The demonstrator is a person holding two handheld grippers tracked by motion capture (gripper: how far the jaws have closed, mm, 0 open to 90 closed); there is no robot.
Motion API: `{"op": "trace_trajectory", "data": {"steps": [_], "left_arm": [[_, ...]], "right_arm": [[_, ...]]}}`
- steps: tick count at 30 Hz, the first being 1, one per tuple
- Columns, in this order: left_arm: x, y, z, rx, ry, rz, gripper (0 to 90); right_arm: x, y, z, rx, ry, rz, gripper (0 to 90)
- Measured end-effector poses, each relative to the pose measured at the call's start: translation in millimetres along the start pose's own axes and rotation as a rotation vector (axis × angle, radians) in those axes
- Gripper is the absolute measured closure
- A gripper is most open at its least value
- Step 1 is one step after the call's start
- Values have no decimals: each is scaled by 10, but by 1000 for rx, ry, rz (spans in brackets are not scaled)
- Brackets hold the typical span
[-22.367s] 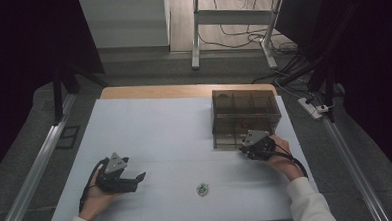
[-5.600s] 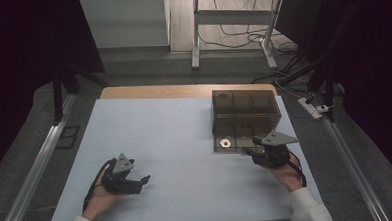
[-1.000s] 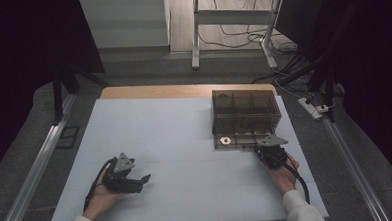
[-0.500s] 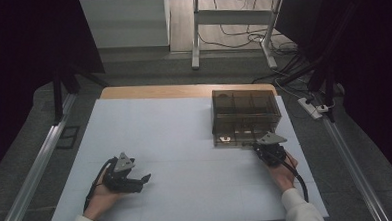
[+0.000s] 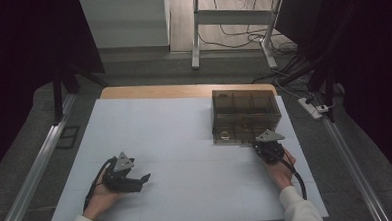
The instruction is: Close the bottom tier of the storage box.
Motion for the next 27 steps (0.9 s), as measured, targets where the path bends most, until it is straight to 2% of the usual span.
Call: {"op": "trace_trajectory", "data": {"steps": [13,27], "left_arm": [[-8,0,6,-1,-4,4,173],[-20,1,16,4,-4,9,173]], "right_arm": [[-34,33,92,-8,-14,-1,900],[-75,77,170,-9,-25,24,899]]}}
Point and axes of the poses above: each handheld gripper's, and its own axes: z roughly forward along the jaws, y roughly out of its top, x roughly to its left, the point moved 2 cm from there along z, roughly forward along the jaws, and after that the axes turned 5 degrees about -x, right-handed, at the moved point
